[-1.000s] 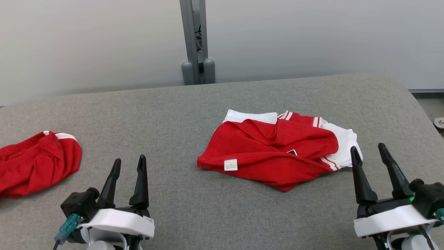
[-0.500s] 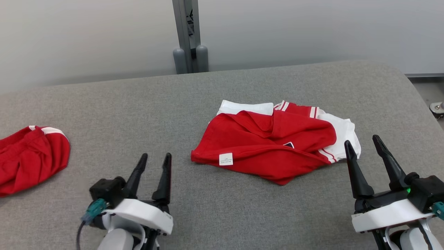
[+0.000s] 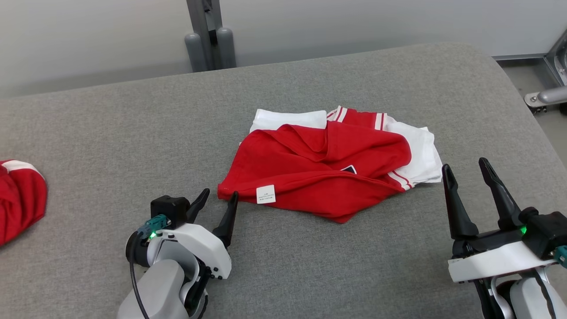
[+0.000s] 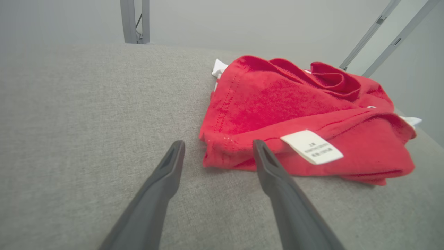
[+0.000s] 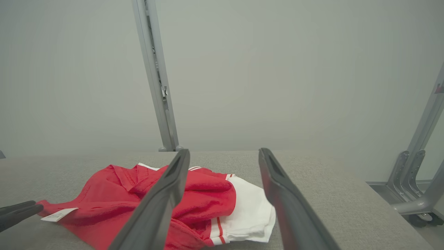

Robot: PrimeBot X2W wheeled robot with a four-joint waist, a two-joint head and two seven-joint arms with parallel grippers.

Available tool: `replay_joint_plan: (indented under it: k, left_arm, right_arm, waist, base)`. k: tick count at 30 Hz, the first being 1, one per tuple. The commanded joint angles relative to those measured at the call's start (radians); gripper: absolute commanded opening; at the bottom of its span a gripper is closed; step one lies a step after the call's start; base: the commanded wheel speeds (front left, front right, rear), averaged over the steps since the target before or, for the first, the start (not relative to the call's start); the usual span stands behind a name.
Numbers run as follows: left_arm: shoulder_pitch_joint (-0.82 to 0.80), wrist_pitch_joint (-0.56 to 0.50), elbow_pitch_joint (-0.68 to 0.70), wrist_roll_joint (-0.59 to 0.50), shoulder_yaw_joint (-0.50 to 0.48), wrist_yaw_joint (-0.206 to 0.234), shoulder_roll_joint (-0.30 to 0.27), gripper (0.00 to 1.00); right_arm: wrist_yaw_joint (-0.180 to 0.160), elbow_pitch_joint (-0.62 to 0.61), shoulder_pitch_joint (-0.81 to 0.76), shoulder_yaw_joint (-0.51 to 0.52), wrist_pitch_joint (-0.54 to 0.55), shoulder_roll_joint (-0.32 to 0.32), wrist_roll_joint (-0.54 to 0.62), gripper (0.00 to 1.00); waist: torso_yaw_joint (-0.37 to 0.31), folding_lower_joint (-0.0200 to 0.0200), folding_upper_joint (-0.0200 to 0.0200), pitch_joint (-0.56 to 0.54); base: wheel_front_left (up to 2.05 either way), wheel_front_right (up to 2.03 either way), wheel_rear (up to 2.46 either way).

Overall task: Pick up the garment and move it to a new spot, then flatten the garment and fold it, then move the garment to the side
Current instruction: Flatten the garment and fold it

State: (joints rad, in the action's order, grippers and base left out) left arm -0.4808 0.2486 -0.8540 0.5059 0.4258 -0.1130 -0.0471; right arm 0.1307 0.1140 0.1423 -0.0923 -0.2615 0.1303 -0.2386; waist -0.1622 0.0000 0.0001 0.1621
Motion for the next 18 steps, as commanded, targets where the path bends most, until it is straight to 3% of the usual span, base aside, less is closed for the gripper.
replay_joint_plan:
  k: [1,14,15,16,17,18]
  left_arm:
    - [-0.024,0.006,-0.021,0.013,0.009,0.004,-0.006,1.00]
    - [-0.088,0.017,-0.102,0.108,0.074,-0.012,-0.006,1.00]
    - [-0.088,0.017,-0.099,0.112,0.075,-0.013,-0.005,0.87]
    - [-0.086,0.016,-0.097,0.112,0.077,-0.013,-0.005,0.27]
    - [-0.083,0.016,-0.096,0.113,0.079,-0.014,-0.005,0.00]
    - [-0.081,0.016,-0.093,0.113,0.081,-0.014,-0.005,0.00]
  right_arm:
    - [0.000,0.003,0.016,0.004,-0.004,0.002,0.002,1.00]
    - [0.000,0.036,0.026,0.086,-0.004,-0.033,0.050,1.00]
    - [0.000,0.038,0.026,0.092,-0.004,-0.036,0.051,1.00]
    - [0.000,0.041,0.027,0.096,-0.004,-0.038,0.054,1.00]
    - [0.000,0.043,0.028,0.100,-0.004,-0.040,0.056,1.00]
    - [0.000,0.045,0.028,0.102,-0.004,-0.041,0.058,1.00]
  waist:
    - [-0.014,0.0000,-0.0001,0.009]
    - [-0.045,0.0000,-0.0001,0.020]
    - [-0.045,0.0000,-0.0001,0.019]
    - [-0.045,0.0000,-0.0001,0.019]
    - [-0.044,0.0000,-0.0001,0.018]
    - [-0.042,0.0000,-0.0001,0.016]
  base:
    - [0.00,0.00,0.00]
    - [0.00,0.00,0.00]
    - [0.00,0.00,0.00]
    - [0.00,0.00,0.00]
    - [0.00,0.00,0.00]
    - [0.00,0.00,0.00]
